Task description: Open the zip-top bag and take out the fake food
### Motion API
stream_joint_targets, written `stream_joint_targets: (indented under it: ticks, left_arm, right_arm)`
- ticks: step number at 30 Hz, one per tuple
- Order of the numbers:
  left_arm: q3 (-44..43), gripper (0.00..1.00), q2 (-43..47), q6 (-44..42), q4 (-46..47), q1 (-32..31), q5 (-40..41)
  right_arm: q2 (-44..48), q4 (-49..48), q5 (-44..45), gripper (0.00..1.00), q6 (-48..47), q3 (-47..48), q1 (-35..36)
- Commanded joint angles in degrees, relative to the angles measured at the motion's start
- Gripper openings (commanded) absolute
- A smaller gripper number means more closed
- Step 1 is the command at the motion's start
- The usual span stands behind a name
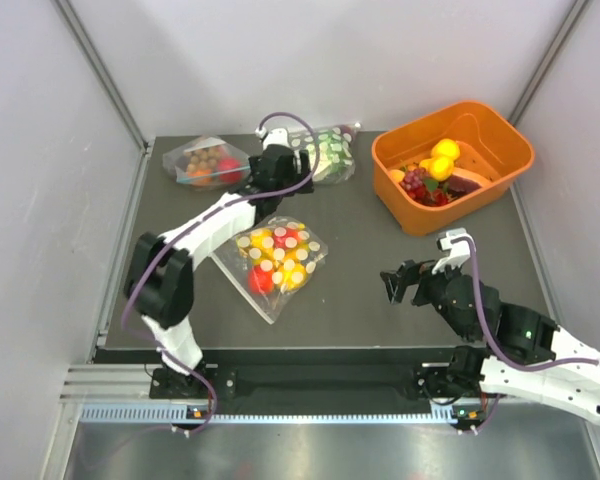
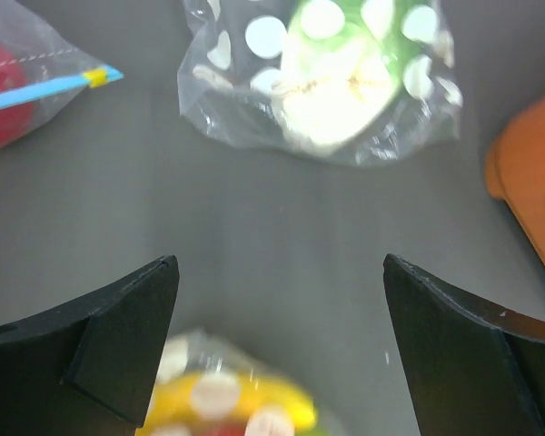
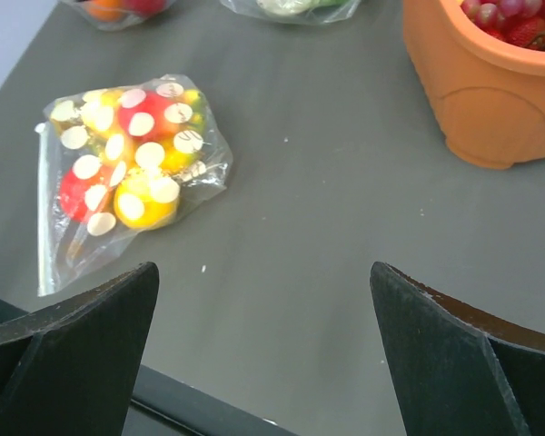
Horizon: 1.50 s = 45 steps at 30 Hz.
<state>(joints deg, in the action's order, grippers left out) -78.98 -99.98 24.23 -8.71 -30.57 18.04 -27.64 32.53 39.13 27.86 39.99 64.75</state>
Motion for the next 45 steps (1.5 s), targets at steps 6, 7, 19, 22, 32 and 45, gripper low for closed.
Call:
stream_joint_targets:
  ticks: [6,7,19,22,32,45]
  left_arm:
    - [-13.6,0.99,-15.6,4.9,7.2,3.3,6.8]
    - [-14.1,0.99,-16.4,5.3,7.7,3.7,6.8]
    - [-22.5,0.97,-29.0,10.3,14.0,8.9,2.6]
    - [-24.9,0.82,-31.7,10.3,14.5,9.3,-0.6]
    - [-19.9,0.03,-28.5,11.5,18.4,9.4,-5.3]
    - [-14.6,0.00,-8.8,7.4,17.9,7.1,-21.0]
  right_arm:
    - [1.7,-2.7,-2.7,1.00,1.1,-0.4,0.6]
    - [1.9,-2.7,-2.7,1.00,1.2,-0.9,0.6]
    - [0.7,-3.4,-3.8,0.99,-0.1,-1.3,0.6]
    - [-0.6,-3.8,-4.0,1.00,-0.4,-1.1,0.7]
    - [-3.6,-6.6,-5.8,1.00,0.4,-3.1,0.6]
    - [-1.9,-5.7,-5.0,1.00,3.3,-5.3,0.7]
